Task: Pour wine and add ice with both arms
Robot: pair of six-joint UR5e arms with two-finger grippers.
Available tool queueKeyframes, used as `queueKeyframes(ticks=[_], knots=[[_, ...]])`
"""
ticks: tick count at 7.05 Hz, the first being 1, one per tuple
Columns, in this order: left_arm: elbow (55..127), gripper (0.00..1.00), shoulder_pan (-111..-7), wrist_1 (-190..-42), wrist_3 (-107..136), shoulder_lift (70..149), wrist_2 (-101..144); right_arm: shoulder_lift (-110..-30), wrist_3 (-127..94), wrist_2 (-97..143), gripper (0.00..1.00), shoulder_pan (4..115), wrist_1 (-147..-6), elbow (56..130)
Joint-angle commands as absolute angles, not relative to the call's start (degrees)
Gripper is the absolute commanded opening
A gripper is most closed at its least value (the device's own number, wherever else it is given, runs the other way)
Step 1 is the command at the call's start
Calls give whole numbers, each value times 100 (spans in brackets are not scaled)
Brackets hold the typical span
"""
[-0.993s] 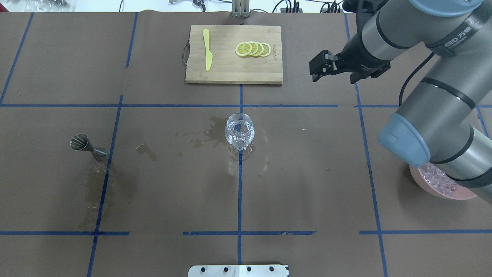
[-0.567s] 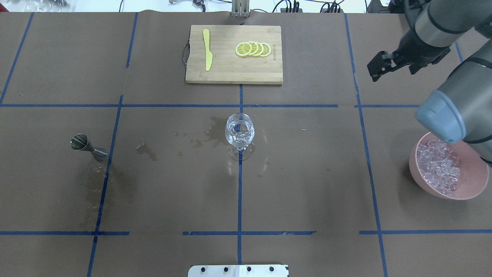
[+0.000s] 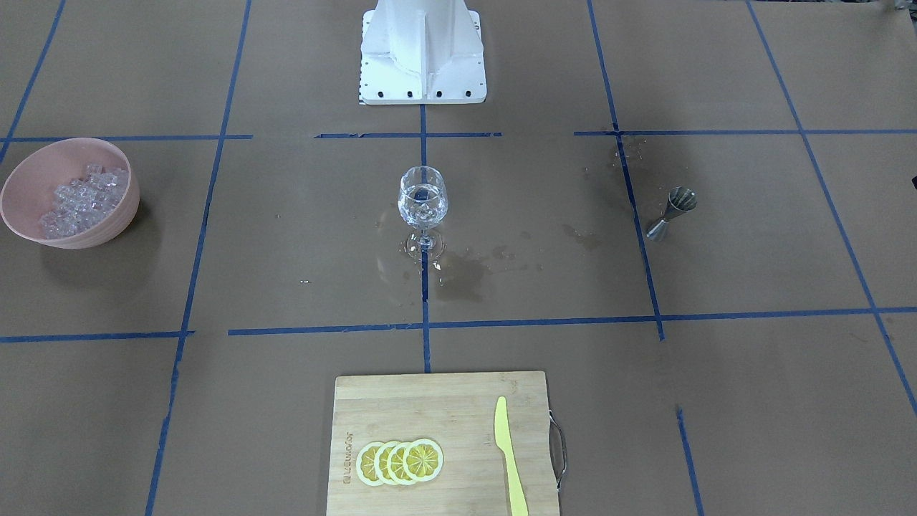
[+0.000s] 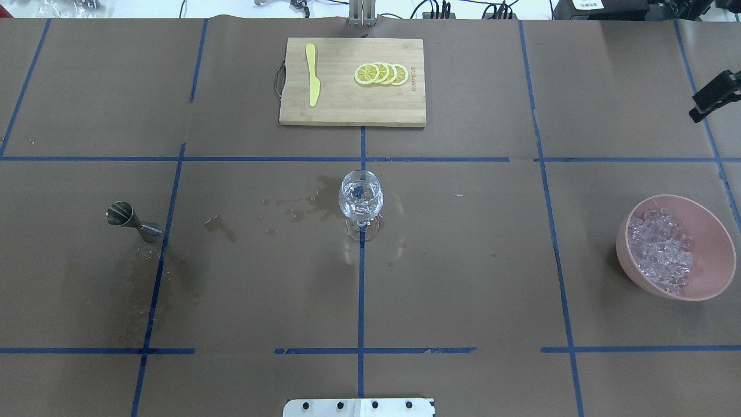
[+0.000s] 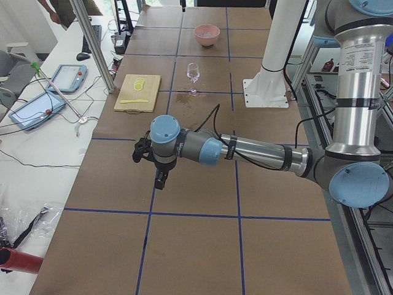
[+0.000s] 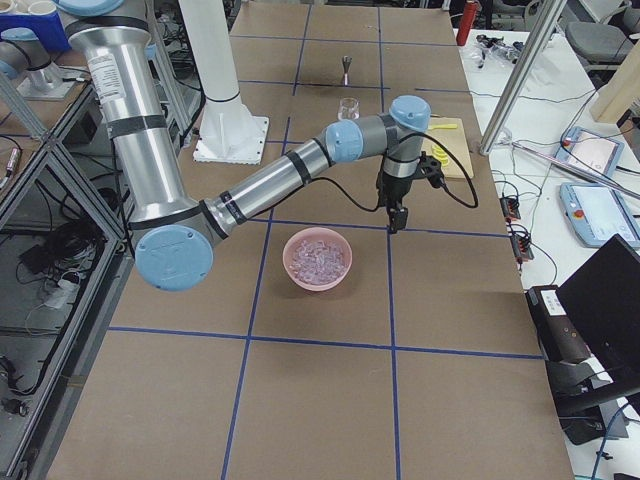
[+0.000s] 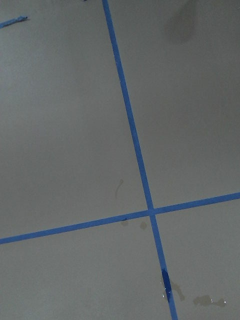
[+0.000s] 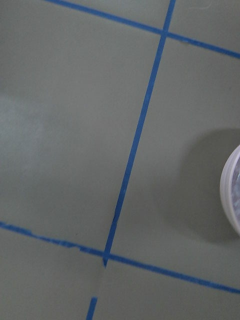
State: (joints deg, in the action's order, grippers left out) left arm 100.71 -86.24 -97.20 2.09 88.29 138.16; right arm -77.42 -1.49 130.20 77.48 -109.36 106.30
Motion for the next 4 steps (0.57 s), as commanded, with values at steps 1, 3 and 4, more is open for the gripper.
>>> queueKeyframes(ticks=[1, 3, 4], knots=[[10046, 100, -8648, -9712, 106, 8780, 13825, -8312, 466, 13271, 100, 8496, -10829, 10240], [10055, 100, -8648, -9712, 105, 8745, 13816, -8830, 701, 13315, 100, 8779, -9744, 9767], [10046, 100, -8648, -9712, 105, 8684, 13825, -8876, 660, 13324, 100, 8780, -9477, 9695]])
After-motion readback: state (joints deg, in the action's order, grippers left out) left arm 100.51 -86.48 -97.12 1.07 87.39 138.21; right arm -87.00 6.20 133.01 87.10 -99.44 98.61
